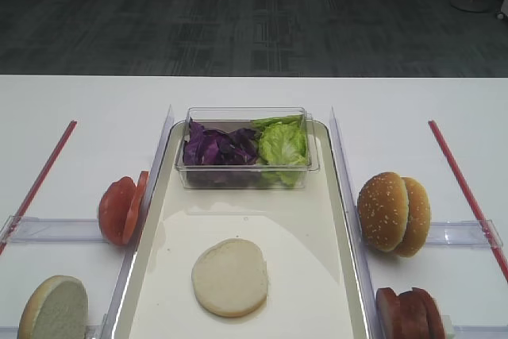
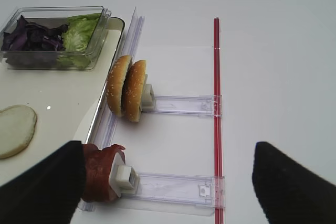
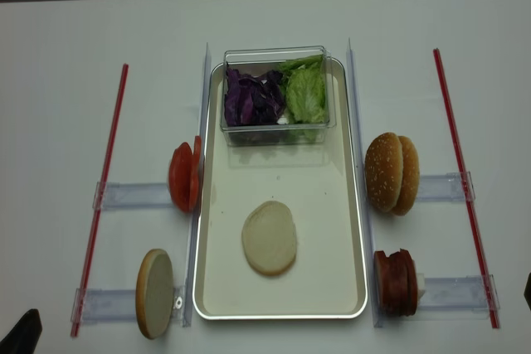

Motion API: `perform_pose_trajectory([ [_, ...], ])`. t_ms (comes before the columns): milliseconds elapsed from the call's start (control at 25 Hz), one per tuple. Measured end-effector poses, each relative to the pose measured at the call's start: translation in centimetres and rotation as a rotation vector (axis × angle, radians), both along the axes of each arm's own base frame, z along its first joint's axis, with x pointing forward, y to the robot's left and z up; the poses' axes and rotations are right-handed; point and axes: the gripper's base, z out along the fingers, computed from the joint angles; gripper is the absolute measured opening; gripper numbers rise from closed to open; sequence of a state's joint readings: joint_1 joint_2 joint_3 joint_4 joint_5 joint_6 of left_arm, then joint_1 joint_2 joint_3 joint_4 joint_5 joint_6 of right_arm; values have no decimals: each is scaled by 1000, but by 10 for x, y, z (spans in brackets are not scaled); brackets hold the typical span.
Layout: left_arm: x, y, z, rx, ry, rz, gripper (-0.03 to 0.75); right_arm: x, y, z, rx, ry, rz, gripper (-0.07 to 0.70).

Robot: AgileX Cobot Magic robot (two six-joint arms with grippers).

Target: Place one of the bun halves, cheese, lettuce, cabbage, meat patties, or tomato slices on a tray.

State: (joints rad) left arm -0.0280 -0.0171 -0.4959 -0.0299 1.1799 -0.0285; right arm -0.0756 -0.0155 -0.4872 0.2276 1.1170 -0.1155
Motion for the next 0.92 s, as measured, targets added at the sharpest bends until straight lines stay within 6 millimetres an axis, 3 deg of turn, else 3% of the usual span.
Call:
perform_pose_trajectory([
  [920,0,0,0,0,0,0,435,0,0,0,0,0,0,657],
])
